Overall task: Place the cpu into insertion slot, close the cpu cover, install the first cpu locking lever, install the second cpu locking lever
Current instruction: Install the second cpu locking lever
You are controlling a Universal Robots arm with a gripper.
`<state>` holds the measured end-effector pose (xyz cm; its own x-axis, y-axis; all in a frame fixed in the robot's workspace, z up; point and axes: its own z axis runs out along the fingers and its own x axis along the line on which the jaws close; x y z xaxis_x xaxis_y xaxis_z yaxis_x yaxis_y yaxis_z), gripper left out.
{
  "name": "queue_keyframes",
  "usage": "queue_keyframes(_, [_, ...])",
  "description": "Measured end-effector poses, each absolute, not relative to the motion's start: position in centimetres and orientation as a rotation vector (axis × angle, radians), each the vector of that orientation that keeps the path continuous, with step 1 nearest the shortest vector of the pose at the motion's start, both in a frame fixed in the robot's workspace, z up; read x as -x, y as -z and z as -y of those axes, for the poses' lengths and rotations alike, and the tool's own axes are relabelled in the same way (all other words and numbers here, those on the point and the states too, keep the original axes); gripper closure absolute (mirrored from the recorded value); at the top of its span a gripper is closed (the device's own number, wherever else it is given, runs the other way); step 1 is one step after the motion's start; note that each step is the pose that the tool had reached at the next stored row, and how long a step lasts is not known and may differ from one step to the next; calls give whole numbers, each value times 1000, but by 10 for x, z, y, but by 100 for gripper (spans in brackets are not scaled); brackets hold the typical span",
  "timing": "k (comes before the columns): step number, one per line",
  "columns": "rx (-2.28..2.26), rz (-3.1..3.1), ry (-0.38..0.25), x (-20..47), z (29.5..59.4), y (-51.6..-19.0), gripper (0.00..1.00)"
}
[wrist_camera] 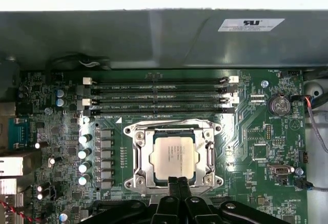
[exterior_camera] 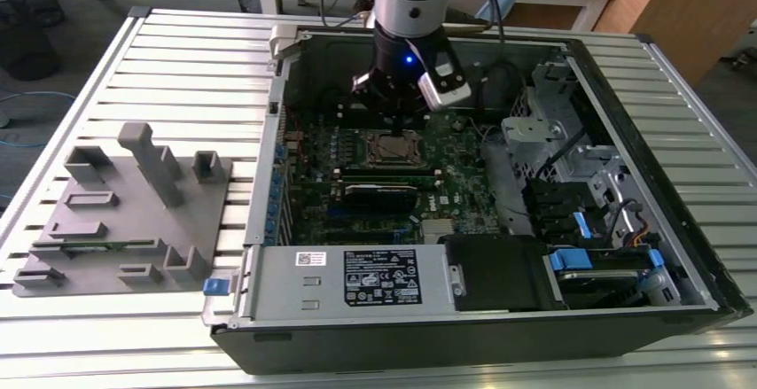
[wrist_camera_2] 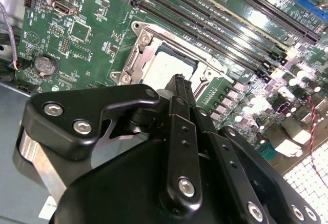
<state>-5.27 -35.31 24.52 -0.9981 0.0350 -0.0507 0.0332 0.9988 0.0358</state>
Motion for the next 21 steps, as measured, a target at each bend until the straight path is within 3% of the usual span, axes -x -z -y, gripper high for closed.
queue_keyframes(21, [-53,-3089,-50,53,362,-245,89])
